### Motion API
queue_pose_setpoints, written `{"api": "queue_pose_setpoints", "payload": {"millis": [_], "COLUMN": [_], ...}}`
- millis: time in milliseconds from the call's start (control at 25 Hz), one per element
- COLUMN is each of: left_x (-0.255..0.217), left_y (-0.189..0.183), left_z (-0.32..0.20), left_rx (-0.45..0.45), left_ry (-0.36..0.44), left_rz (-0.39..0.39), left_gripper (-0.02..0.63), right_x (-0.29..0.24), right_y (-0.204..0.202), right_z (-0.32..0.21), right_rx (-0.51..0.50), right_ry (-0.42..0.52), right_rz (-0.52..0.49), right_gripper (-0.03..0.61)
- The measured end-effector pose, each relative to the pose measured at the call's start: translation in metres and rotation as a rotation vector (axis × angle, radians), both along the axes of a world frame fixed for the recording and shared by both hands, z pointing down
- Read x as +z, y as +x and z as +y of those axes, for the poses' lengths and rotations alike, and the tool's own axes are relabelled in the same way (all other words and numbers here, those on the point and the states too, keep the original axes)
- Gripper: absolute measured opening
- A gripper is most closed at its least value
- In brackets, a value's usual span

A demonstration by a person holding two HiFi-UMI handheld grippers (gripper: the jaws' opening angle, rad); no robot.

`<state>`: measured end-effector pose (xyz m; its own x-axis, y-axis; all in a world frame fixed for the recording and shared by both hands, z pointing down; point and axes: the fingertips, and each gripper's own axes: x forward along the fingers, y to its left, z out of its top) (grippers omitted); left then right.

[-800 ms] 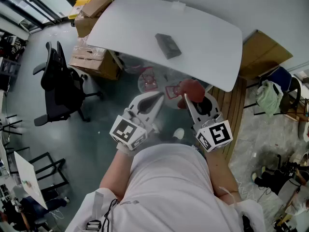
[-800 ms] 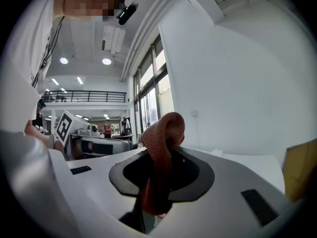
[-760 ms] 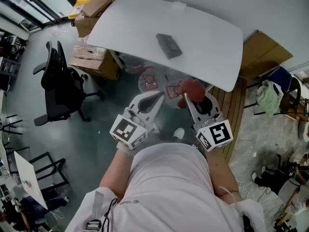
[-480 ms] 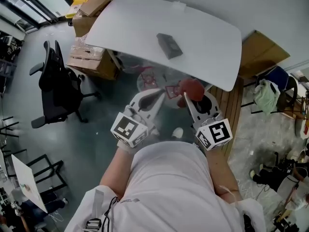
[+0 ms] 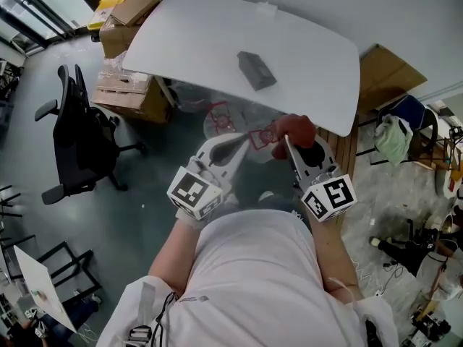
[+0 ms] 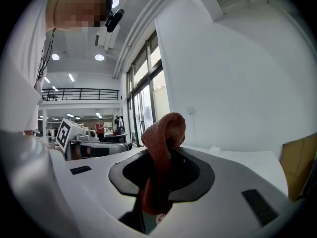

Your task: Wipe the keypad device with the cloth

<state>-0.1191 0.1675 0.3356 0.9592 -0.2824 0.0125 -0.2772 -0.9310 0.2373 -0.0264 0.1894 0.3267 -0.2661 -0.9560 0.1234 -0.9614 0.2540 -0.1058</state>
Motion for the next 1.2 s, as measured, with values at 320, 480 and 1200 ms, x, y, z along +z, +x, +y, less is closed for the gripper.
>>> {"api": "queue_pose_setpoints", "payload": {"millis": [320, 480, 1200], "left_x": [0.018, 0.027, 0.047], "left_y": [-0.01, 0.003, 0.134], "left_z": [-0.027, -0.046, -0.141], "left_rx": [-0.036, -0.064, -0.387], "left_ry": [-0.015, -0.026, -0.109], "left_rz": [-0.036, -0.066, -0.23], "left_gripper": [0.009, 0.009, 0.011], "right_x": [0.01, 0.02, 0.05], "right_y": [0.009, 0.024, 0.151], "right_z": [-0.029, -0.053, -0.174], "right_rx": [0.015, -0.014, -0.347], "right_ry": [0.004, -0.006, -0.119], "right_rz": [-0.018, -0.034, -0.169], "right_gripper": [0.098, 0.098, 0.097]}}
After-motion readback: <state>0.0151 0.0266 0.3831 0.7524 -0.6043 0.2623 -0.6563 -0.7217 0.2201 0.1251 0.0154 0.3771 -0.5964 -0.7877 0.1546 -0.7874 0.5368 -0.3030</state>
